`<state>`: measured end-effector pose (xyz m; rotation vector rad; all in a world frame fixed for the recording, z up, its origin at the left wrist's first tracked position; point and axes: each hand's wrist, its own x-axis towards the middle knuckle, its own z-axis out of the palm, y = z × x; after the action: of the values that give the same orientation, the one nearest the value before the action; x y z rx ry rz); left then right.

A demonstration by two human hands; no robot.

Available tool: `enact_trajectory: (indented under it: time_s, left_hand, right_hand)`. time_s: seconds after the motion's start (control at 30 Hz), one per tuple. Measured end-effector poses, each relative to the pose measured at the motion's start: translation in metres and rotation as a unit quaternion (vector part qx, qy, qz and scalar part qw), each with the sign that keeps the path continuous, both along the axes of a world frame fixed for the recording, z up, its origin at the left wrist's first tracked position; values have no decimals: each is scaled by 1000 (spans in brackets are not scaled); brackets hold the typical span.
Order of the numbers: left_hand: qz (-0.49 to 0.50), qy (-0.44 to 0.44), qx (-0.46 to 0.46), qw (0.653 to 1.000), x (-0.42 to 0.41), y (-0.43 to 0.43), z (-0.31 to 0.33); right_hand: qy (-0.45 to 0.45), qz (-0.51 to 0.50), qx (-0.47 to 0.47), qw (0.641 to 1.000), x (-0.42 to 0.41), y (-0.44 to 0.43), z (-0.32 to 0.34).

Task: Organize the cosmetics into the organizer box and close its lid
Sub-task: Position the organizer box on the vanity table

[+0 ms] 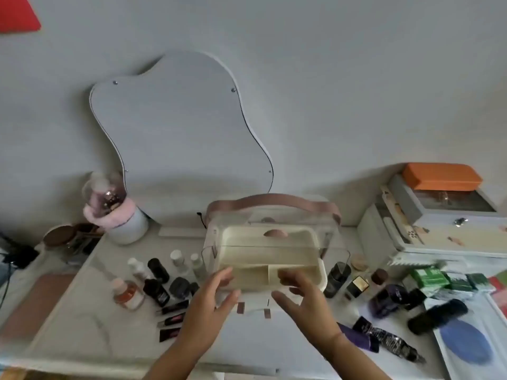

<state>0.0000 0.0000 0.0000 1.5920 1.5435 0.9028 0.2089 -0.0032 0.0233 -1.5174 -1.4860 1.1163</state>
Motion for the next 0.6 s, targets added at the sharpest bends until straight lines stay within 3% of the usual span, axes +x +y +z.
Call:
enact_trajectory:
  time_s: [0.17, 0.4, 0.6]
  left_hand:
    - [9, 9, 47, 999, 8, 12, 13]
    - [-3, 37, 94, 995, 14, 20, 7]
    - [-13, 65, 181, 981, 6, 35, -15]
  right_hand:
    - [18, -38, 55, 998, -5, 12, 9]
    - [9, 2, 90, 996, -6, 17, 4]
    - [-25, 16, 190, 981, -6, 27, -22]
